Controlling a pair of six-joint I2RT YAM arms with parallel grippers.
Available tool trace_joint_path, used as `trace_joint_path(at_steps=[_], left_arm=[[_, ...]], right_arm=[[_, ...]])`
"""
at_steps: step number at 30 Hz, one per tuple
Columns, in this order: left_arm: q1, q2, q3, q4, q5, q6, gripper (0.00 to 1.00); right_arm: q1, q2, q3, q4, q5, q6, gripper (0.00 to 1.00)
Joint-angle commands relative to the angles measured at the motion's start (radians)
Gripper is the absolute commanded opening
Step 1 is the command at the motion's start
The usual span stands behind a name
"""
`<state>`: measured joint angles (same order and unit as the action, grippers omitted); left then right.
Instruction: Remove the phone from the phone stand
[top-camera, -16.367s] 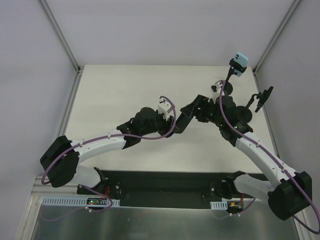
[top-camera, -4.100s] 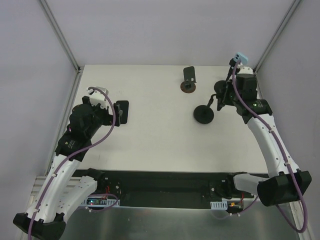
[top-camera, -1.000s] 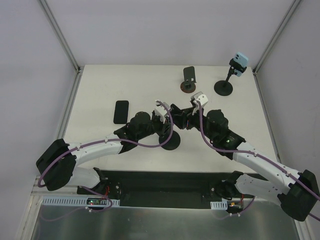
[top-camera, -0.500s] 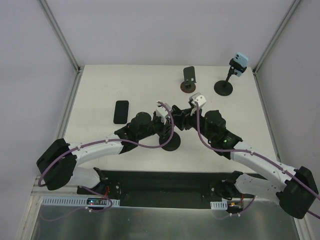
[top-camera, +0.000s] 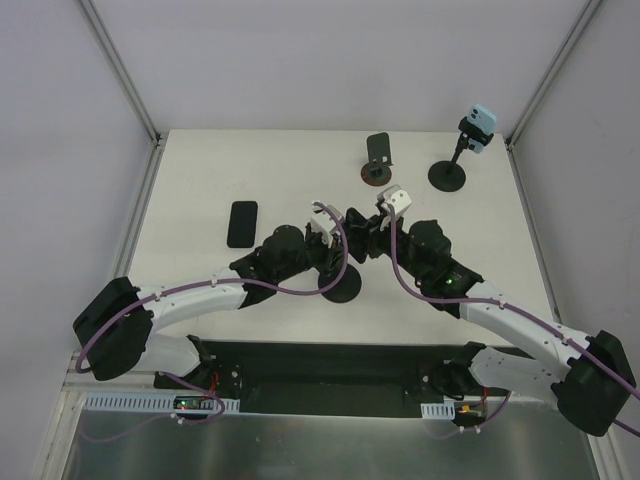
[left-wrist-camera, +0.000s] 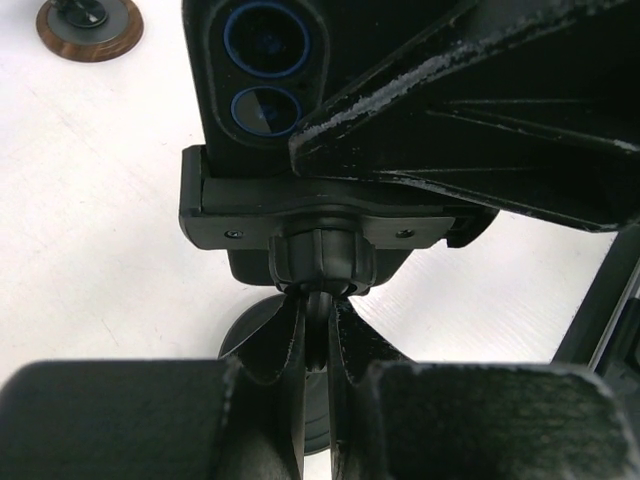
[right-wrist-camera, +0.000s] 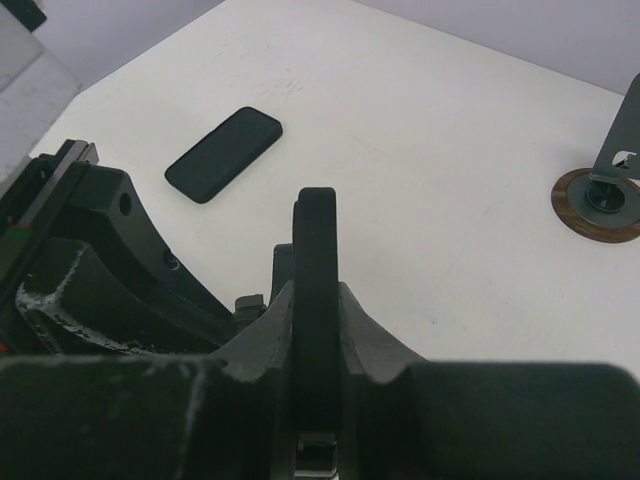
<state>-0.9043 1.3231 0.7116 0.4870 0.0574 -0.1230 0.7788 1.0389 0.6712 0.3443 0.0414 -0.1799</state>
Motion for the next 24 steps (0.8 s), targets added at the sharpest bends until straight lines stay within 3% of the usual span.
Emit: trace_joint_path(at_steps=[1,8,15,21,24], left_arm=[[-0.011,-0.013,0.025,-0.068,-0.175,-0.118,0.0],[0.033,-0.035,0.051,-0.274,-0.479,-0.291,0.0],[0.203,-0.11,0.003,-0.338,-0.43,-0.412,0.0],[0.217,-0.105,0.023,-0.366,-0.407,-0.394,0.0],[0.206,-0.113,-0.004,-0.329,-0.38,-0.371,0.0]], right_arm=[[0.004,-0.02,-0.001,0.058,-0.006,0.008,0.01],[0.004,-0.017,0.008,0.024,-0.031,-0.015,0.01],[0.027,-0.016,0.03,-0.037,-0.063,-0.053,0.01],[0.039,0.003,0.044,-0.064,-0.048,-0.059,0.01],[0.039,-0.007,0.041,-0.071,0.044,-0.04,0.01]])
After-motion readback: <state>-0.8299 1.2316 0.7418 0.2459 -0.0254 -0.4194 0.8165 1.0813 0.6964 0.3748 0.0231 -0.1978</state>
